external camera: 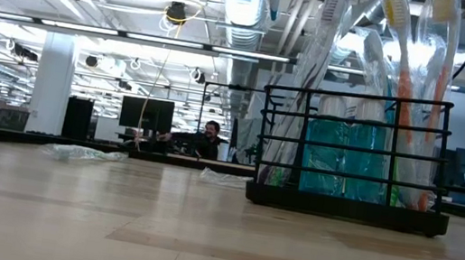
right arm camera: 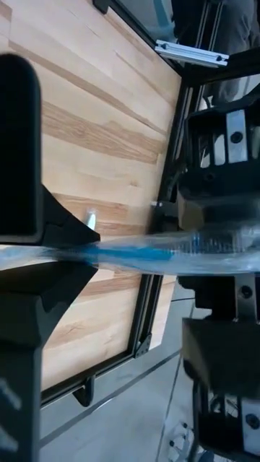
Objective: Pick & Place toothbrushing station
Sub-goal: Put the blue toothbrush into the mesh organizer
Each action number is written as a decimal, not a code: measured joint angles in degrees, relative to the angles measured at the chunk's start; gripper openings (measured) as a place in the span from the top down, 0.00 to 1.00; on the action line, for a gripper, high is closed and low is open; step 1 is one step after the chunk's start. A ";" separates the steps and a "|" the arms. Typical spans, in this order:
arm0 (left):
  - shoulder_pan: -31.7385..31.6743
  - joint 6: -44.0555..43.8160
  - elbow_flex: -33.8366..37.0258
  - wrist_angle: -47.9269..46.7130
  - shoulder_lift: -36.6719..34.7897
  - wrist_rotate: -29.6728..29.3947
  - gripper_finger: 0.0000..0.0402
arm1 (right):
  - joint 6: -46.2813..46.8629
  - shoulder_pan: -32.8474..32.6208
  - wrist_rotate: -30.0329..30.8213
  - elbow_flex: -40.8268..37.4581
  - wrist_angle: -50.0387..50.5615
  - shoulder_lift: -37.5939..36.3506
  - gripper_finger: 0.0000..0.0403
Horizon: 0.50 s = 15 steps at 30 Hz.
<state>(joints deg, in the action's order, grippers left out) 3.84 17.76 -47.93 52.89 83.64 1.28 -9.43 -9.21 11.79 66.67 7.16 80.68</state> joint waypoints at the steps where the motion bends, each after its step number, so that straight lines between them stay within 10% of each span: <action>1: 0.00 0.00 -0.06 0.21 -0.07 0.01 0.62 | 0.00 0.00 0.00 0.00 -0.02 0.00 0.97; 15: 0.00 -0.13 -0.03 -3.94 -0.75 0.00 0.97 | -0.17 0.39 0.07 0.00 0.42 0.00 0.96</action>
<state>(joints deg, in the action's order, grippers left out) 3.84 17.63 -47.97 48.95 82.89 1.28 -9.61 -8.82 11.86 66.67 7.57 80.68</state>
